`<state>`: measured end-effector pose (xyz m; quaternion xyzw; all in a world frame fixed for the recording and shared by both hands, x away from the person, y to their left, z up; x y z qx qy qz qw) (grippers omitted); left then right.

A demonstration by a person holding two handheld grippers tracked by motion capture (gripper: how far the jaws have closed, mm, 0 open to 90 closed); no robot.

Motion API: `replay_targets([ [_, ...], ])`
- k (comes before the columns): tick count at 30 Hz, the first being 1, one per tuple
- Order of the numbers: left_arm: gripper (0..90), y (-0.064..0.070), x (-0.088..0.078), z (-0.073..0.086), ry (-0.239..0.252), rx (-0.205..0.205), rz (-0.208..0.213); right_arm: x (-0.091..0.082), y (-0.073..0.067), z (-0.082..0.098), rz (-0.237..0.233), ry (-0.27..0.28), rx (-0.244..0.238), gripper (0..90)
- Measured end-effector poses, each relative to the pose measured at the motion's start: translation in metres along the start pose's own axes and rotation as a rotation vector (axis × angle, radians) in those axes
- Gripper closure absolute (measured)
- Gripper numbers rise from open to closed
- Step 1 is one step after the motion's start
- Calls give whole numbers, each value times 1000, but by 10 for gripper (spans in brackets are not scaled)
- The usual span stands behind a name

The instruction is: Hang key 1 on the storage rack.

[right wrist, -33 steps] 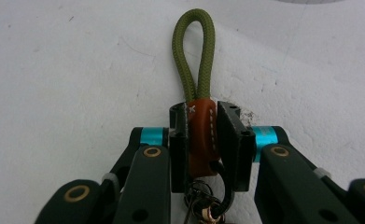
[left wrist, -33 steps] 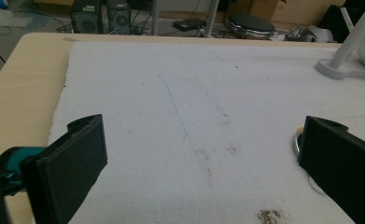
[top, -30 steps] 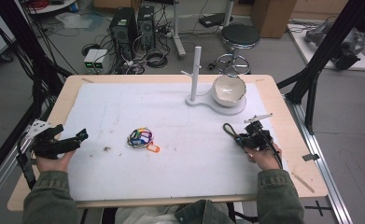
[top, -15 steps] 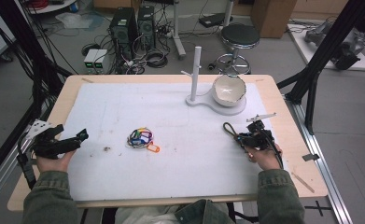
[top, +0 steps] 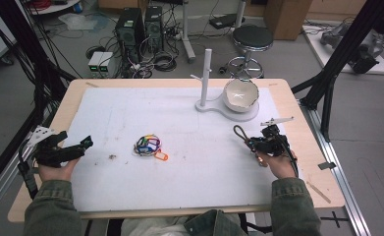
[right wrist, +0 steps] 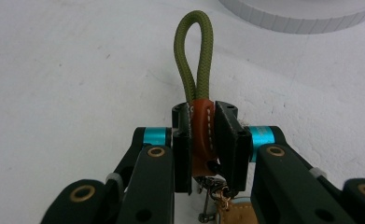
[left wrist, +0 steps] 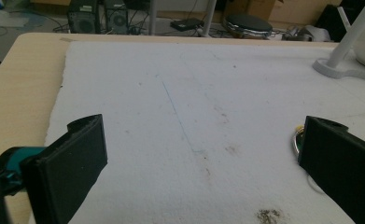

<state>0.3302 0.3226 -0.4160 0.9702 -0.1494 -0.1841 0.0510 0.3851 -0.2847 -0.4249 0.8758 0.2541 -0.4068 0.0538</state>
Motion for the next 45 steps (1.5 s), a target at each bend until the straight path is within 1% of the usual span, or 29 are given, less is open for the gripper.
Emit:
replay_targets([
  [3, 17, 0, 1, 0, -2, 3, 0, -2, 0, -1, -13, 8, 11, 774],
  [5, 17, -1, 0, 0, -7, 6, -5, -3, 1, -4, -13, 13, 12, 774],
  [6, 17, -1, 0, 0, -5, 8, -7, -6, 1, -6, -23, 23, 24, 774],
  [8, 17, 0, -1, 0, -2, 6, -7, -7, 1, -7, -28, 29, 25, 774],
  [10, 17, 0, -2, 0, -2, 5, -8, -11, 2, -11, -38, 49, 27, 774],
  [11, 17, 1, -2, 1, -4, 5, -4, -13, 1, -12, -34, 52, 31, 775],
  [16, 17, 2, -2, 2, -10, 9, -1, -16, 2, -16, -45, 61, 42, 774],
  [21, 17, 2, -2, 2, -9, 5, -3, -18, 2, -22, -75, 79, 61, 774],
  [25, 17, 3, -2, 2, -13, 8, -1, -20, 1, -27, -76, 85, 55, 774],
  [26, 17, 3, -2, 2, -13, 8, -1, -22, 1, -31, -83, 93, 47, 774],
  [29, 17, 2, -2, 2, -15, 6, -2, -25, 1, -37, -102, 106, 62, 774],
  [31, 17, 2, -3, 2, -15, 12, -3, -26, -1, -41, -109, 112, 61, 774],
  [37, 17, 2, -2, 2, -12, 7, -6, -29, -3, -51, -112, 115, 46, 774],
  [45, 17, 1, -2, 2, -10, 6, -7, -31, -6, -63, -125, 122, 39, 774],
])
Point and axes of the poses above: each handheld gripper's, and its own axes: x roughly forward along the jaws, z roughly out of its underside, y roughly to its right, the point moved 3 cm from there along x, roughly forward along the jaws, and after that the axes turned 1 degree about x, right-handed, at the moved point
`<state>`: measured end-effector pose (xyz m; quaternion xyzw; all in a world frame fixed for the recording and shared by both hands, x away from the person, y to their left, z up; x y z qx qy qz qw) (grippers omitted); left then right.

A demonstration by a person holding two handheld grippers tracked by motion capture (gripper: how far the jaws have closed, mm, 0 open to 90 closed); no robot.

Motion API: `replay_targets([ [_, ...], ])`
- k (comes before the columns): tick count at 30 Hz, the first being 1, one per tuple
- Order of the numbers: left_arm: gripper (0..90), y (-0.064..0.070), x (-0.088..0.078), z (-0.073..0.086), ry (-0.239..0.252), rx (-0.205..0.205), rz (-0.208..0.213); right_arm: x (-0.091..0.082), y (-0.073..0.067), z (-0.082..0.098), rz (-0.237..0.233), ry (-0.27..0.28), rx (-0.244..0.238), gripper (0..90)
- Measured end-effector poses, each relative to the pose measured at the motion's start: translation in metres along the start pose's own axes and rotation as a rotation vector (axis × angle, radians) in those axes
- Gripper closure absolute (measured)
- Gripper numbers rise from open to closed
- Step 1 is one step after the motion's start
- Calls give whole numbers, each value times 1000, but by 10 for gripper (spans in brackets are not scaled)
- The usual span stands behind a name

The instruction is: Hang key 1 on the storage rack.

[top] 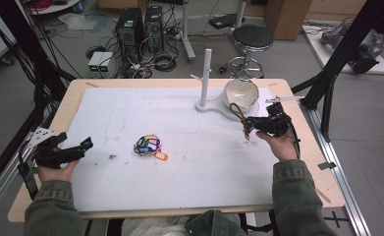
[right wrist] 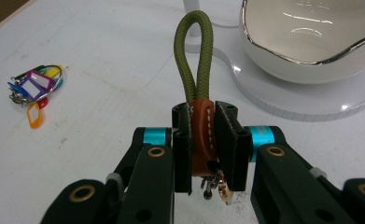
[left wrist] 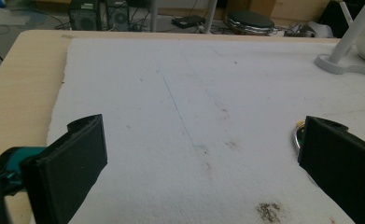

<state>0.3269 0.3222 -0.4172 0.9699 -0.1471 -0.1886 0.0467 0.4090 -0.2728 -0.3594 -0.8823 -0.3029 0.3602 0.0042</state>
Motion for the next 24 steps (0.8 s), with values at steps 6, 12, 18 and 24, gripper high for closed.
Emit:
replay_targets([
  [6, 17, 0, 0, 0, -3, 1, 1, -1, -2, -10, -9, 11, -2, 774],
  [12, 17, 0, 0, 0, -3, -1, 1, 0, -4, -19, -22, 15, 0, 774],
  [18, 17, 0, 0, 0, -3, 0, 0, -1, -12, -36, -41, 33, -11, 774],
  [24, 17, 0, 0, 0, -3, -1, 0, -2, -18, -49, -44, 45, -28, 774],
])
Point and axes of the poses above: each handheld gripper's, and its own axes: x roughly forward along the jaws, z roughly out of its underside, y roughly to its right, the point moved 3 cm from there along x, roughly forward along the jaws, and after that the axes turned 1 degree about x, right-handed, at the moved point
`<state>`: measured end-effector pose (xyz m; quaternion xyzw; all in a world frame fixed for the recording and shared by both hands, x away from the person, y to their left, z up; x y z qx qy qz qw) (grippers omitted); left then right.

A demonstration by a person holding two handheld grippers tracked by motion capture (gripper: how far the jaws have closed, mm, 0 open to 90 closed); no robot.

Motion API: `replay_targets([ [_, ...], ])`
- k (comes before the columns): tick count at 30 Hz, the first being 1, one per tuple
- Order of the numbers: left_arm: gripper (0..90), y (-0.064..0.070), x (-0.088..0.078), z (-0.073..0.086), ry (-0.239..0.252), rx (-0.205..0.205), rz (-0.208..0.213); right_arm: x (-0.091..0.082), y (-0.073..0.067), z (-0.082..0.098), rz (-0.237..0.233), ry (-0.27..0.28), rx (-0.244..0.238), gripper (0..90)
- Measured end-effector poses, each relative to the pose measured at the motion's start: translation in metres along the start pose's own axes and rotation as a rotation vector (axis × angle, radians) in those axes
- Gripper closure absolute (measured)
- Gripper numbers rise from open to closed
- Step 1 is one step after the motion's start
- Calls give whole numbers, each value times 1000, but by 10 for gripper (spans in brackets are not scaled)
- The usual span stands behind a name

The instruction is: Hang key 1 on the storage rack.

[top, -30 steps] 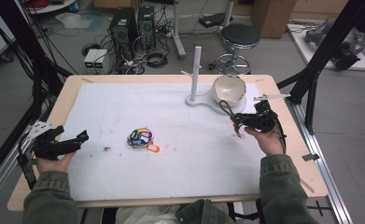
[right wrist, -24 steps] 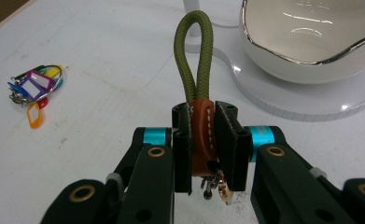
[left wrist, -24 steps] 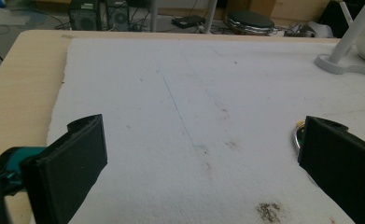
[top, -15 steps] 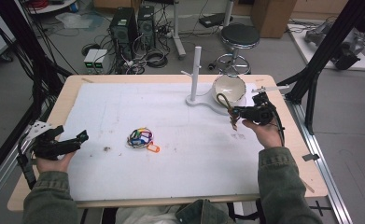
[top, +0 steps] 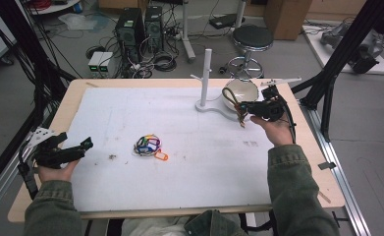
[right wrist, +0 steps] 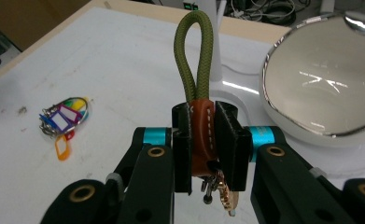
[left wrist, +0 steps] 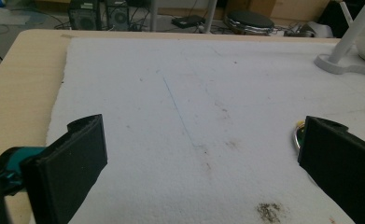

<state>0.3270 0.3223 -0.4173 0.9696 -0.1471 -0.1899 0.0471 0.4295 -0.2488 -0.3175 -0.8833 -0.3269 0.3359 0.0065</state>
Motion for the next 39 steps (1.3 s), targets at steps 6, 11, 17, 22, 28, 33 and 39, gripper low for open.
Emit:
replay_targets([
  [6, 17, 0, 0, 0, 1, -2, 1, 6, -8, -19, -3, 2, -21, 773],
  [11, 17, 0, 0, 0, 2, 2, 2, 9, -12, -35, -9, 17, -28, 773],
  [17, 17, -1, 0, 0, 5, -2, 1, 9, -17, -57, -14, 24, -36, 773],
  [22, 17, 0, 0, 0, 2, -2, 4, 11, -22, -77, -11, 21, -57, 773],
  [28, 17, -1, 0, 0, 4, -2, 1, 16, -25, -86, -10, 13, -64, 773],
  [33, 17, -1, 1, 0, 1, -1, 3, 21, -29, -91, -21, 13, -64, 773],
  [39, 17, -1, 0, 0, 2, -1, 1, 29, -26, -91, -23, -9, -51, 773],
])
Point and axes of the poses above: each handheld gripper's, and its own axes: x roughly forward along the jaws, z roughly out of its underside, y roughly to its right, the point moved 3 cm from there along x, roughly forward along the jaws, and after that the axes turned 1 degree about x, right-handed, at the moved point
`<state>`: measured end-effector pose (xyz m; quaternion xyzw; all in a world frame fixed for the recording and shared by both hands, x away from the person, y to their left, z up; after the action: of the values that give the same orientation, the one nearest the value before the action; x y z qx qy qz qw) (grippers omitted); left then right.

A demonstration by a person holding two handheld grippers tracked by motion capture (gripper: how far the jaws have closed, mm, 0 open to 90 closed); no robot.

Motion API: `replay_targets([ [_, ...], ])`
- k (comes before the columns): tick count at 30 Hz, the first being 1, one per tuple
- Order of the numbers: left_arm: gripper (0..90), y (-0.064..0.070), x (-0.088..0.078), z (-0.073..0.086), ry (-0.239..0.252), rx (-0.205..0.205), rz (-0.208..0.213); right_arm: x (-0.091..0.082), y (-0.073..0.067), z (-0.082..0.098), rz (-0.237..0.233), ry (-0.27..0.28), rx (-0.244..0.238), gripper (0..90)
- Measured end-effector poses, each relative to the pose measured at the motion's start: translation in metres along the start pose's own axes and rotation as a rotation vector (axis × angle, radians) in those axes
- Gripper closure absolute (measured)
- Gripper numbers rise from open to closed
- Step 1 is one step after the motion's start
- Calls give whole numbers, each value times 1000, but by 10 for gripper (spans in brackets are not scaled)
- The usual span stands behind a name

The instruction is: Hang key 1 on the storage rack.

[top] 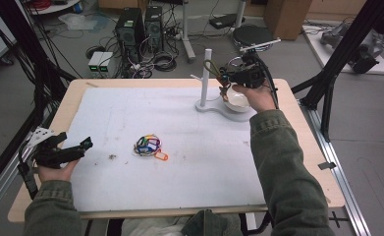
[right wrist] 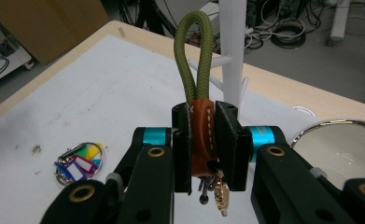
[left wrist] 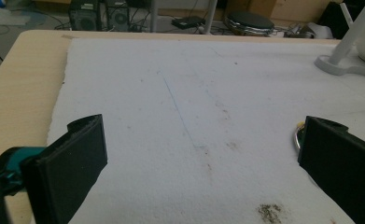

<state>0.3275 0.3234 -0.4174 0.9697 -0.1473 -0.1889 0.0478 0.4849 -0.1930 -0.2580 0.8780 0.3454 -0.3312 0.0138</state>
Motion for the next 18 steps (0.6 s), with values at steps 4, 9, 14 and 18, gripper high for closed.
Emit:
replay_targets([
  [4, 17, 0, 0, 0, 1, 1, 0, 7, 4, 0, -1, -11, 14, 772],
  [9, 17, 0, 0, 0, -1, 0, 0, 11, 8, 1, 9, -35, 19, 772],
  [14, 17, 0, 0, 0, -1, 2, 0, 15, 13, 3, 17, -49, 28, 772],
  [18, 17, 0, 0, 0, -2, 2, 0, 22, 16, 3, 21, -58, 27, 772],
])
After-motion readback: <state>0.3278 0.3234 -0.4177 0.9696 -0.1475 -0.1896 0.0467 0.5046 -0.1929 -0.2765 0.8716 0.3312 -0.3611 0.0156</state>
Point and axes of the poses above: each handheld gripper's, and its own axes: x roughly forward along the jaws, z roughly out of its underside, y roughly to its right, the point moved 3 cm from there along x, roughly forward along the jaws, and after that the axes turned 1 degree about x, right-handed, at the moved point
